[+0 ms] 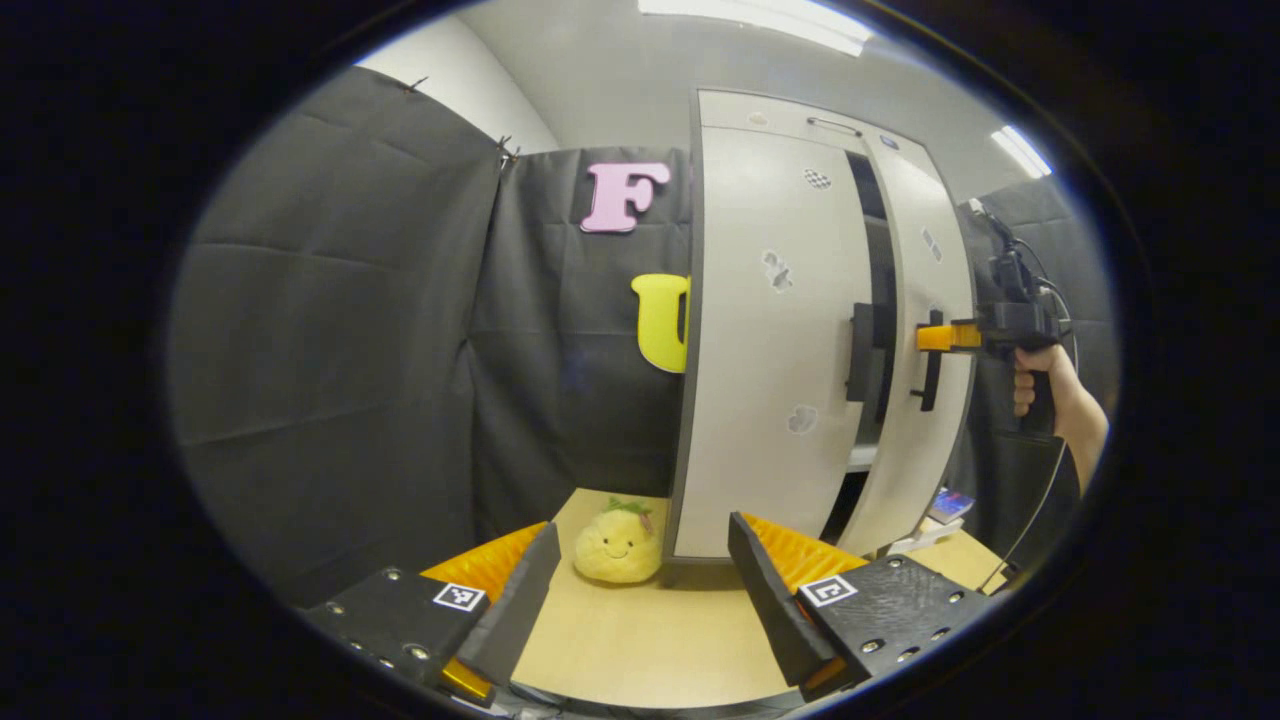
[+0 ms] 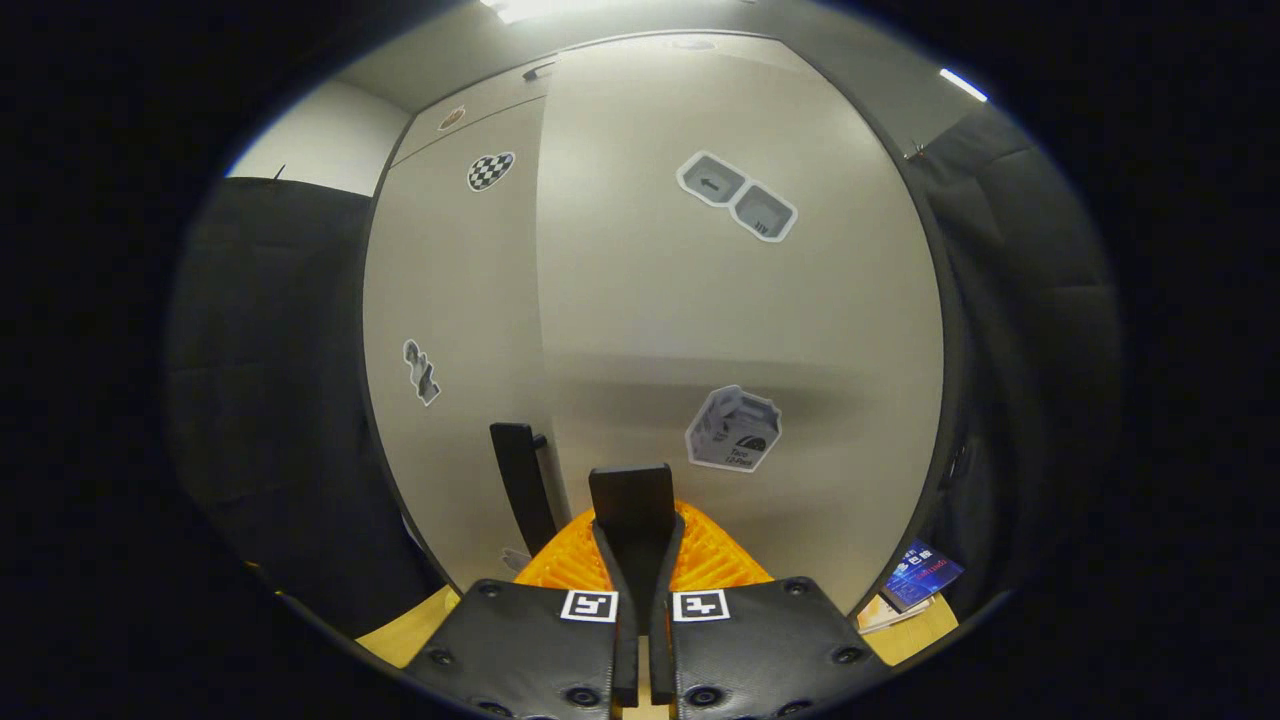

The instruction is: Open the right door of the double-door shoe cabinet with the right hand, and open the left door with the left hand.

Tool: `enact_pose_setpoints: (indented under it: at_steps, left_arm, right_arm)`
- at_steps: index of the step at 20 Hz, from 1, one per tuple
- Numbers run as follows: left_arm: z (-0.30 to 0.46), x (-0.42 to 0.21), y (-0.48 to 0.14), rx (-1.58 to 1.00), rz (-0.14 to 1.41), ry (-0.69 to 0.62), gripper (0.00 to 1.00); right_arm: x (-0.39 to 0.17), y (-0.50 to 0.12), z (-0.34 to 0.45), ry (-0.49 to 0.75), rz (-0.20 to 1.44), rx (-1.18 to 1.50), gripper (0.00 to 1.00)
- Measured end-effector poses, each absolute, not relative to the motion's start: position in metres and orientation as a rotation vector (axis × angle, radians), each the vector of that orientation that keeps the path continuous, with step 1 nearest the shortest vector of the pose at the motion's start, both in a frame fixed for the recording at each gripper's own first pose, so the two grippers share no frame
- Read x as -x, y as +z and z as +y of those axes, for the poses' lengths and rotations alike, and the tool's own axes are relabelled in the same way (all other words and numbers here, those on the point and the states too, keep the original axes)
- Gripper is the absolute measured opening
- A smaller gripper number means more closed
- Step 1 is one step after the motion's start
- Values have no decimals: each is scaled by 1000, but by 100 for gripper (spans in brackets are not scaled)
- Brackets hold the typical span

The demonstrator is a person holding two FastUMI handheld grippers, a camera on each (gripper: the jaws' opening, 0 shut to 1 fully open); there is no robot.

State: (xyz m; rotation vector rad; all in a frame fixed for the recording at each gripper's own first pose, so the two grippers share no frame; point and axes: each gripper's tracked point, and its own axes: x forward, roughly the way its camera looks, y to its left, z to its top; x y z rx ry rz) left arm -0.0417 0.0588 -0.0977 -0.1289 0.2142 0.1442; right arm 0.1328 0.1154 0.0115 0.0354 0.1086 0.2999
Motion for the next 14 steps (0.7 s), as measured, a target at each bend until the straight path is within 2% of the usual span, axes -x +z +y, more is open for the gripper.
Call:
enact_pose_setpoints:
  at_steps: [2,4,6,8,9,10,11,12,14]
  left_arm:
    - [50,42,-94,122,209,133,97]
    - [40,41,-90,113,205,123,98]
    - [30,42,-88,112,202,115,99]
    - [19,41,-84,116,198,106,97]
    - [13,39,-83,117,197,101,99]
    - [7,37,-82,114,200,97,97]
    - [1,35,-78,109,198,93,97]
    - [-5,33,-73,103,187,91,98]
    - [-16,28,-64,97,170,89,99]
  right_arm:
    - [-122,11,110,312,112,-40,2]
    - [-112,12,103,320,109,-40,6]
    - [-101,12,94,325,107,-48,2]
    - [-91,12,86,337,111,-56,2]
    - [-87,12,82,340,113,-54,2]
    - [-83,12,78,344,116,-49,6]
    - [-78,12,73,348,120,-48,2]
    - [-74,12,69,352,123,-50,6]
    - [-66,12,59,363,128,-55,2]
